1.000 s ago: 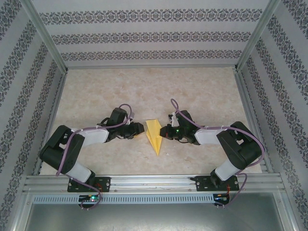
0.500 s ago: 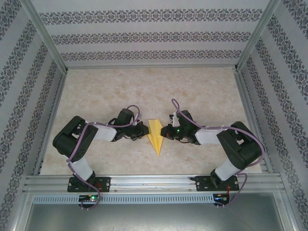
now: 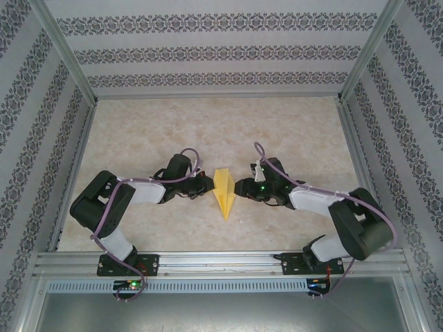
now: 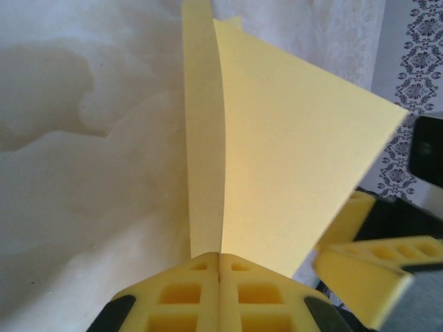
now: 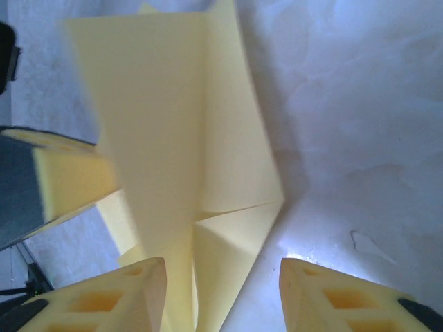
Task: Fold a paper plane with a square sheet of paper (fold left side to right side)
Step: Pick up the paper plane at the center of the table.
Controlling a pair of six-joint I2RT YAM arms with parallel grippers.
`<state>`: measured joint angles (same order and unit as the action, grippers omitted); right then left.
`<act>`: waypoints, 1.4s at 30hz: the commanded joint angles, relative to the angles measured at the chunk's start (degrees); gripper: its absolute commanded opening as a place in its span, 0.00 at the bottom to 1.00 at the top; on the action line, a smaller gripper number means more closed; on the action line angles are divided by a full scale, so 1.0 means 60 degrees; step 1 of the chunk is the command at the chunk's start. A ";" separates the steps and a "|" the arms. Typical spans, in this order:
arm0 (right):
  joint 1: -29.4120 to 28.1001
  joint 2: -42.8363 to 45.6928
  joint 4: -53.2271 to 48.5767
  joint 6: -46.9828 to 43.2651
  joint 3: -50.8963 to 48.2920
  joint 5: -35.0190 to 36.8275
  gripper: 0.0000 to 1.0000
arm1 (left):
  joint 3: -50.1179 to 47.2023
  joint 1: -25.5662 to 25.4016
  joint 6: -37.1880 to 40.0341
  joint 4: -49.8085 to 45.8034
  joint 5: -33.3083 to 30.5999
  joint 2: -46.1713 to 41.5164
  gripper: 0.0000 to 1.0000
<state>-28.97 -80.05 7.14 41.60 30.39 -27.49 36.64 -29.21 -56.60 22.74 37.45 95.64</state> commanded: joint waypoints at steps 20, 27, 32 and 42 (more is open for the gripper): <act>-0.1214 -0.0763 -0.1102 -0.0373 0.1229 -0.0459 0.80 | -0.0119 -0.0234 -0.0197 0.0536 -0.0075 0.0255 0.01; -0.1351 -0.1165 -0.1010 -0.0383 0.1502 -0.0502 0.77 | -0.0094 -0.0235 -0.0231 0.0613 -0.0049 0.0335 0.01; -0.1425 -0.1389 -0.1070 -0.0365 0.1663 -0.0372 0.75 | -0.0073 -0.0242 -0.0242 0.0628 -0.0016 0.0365 0.01; -0.1856 -0.1683 -0.2198 -0.0643 0.2220 0.0494 0.65 | -0.0066 -0.0237 -0.0264 0.0651 -0.0016 0.0320 0.01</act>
<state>-39.33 -88.82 -2.94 38.61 42.24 -27.20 36.56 -30.02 -57.52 23.68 37.30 97.03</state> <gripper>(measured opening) 0.651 0.044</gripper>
